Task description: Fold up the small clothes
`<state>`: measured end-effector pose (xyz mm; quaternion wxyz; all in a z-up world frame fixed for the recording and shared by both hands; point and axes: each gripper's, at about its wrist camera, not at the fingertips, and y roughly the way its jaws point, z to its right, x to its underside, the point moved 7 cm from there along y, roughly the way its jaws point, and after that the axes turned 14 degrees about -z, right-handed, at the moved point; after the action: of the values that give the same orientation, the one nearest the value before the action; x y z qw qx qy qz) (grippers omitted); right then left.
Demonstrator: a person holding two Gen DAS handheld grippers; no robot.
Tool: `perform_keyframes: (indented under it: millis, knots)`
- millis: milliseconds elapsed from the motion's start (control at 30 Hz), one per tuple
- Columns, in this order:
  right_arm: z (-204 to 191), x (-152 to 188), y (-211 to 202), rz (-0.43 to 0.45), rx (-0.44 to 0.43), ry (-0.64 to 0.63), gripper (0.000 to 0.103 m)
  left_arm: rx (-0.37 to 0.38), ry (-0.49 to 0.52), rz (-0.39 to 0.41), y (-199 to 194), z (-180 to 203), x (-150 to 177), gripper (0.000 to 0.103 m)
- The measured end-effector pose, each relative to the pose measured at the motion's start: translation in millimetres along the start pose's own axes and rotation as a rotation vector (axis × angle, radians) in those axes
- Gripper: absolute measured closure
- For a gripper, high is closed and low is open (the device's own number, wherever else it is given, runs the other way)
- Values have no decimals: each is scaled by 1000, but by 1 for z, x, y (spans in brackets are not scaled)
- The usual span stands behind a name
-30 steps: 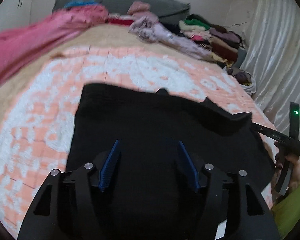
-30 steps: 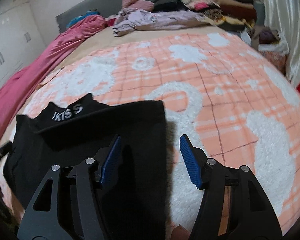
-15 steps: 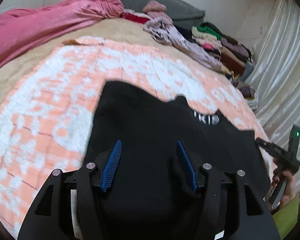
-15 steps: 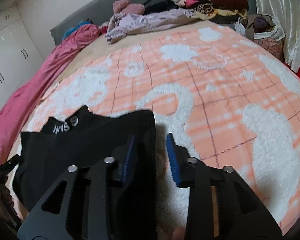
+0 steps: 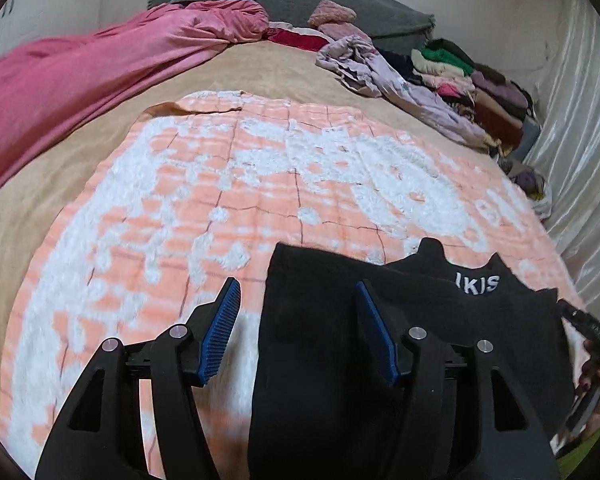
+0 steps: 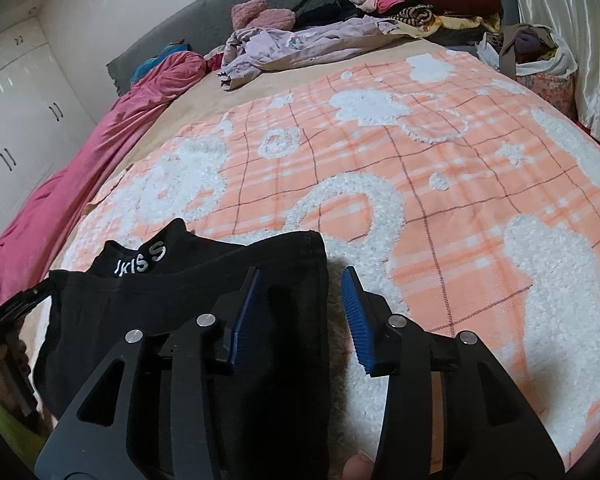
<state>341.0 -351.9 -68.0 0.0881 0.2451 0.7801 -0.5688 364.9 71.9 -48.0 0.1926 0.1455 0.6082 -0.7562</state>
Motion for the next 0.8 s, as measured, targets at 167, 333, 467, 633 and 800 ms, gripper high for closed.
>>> perform_keyframes:
  millis: [167,333,467,633,800]
  knots:
    - [0,1,12,-22,12,-4,79,-17,41,-12,11,6,-3,61]
    - [-9,0,10,-12,21,-40,99,-44,98,50,0,16,0,92]
    - [-16,-5,-6,51,54,-81,100,-31,110,140,-25,20,-4,94]
    - [-25,-24,-25,144,90,-132,100,-28,98,186,-41,18,-16,94]
    - [-20,-26,-2,96,161,-146,100,-67,95,120,-13,15,-20,94]
